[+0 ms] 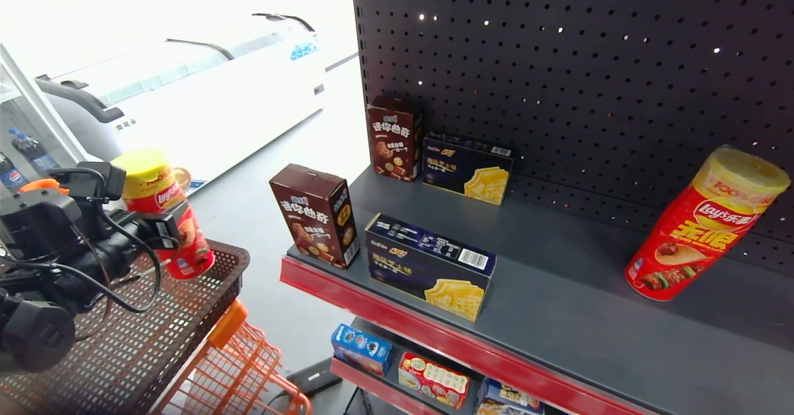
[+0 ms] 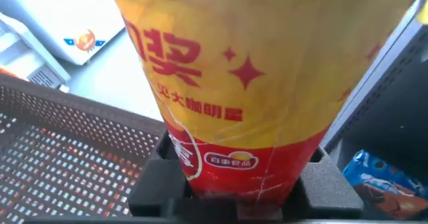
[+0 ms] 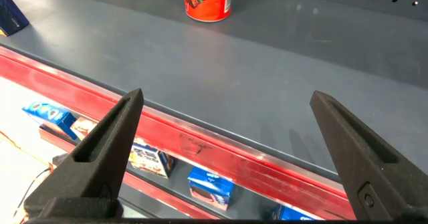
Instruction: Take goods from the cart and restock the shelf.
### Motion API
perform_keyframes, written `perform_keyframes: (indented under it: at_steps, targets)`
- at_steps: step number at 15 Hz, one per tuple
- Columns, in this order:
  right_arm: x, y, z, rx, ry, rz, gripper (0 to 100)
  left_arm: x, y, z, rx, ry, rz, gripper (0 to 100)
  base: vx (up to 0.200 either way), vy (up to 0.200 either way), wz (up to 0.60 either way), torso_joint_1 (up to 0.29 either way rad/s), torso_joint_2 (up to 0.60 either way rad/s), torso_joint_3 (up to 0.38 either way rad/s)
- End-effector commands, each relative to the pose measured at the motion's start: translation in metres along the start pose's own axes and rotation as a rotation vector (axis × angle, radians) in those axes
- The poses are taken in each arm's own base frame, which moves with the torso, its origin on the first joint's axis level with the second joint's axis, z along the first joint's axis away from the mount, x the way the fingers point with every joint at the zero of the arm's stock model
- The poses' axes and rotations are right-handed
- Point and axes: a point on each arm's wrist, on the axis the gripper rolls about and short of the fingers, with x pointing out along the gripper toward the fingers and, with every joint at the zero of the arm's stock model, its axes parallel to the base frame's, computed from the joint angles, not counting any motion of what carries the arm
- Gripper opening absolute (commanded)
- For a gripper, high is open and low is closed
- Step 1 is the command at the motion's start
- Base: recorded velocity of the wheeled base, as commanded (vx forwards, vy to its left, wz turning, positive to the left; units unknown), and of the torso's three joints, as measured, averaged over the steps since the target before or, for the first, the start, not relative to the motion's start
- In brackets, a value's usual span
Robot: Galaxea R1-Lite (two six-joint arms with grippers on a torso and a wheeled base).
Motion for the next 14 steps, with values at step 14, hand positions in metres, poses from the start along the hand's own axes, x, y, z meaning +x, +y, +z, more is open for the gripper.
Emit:
perform_keyframes:
  at_steps: [14]
  targets:
    - [0.0, 0.0, 0.0, 0.0, 0.001, 0.0, 100, -0.149, -0.056, 0.118, 0.004, -0.097, -0.468, 0, 0.0, 0.0, 0.0, 0.0, 0.0, 0.0]
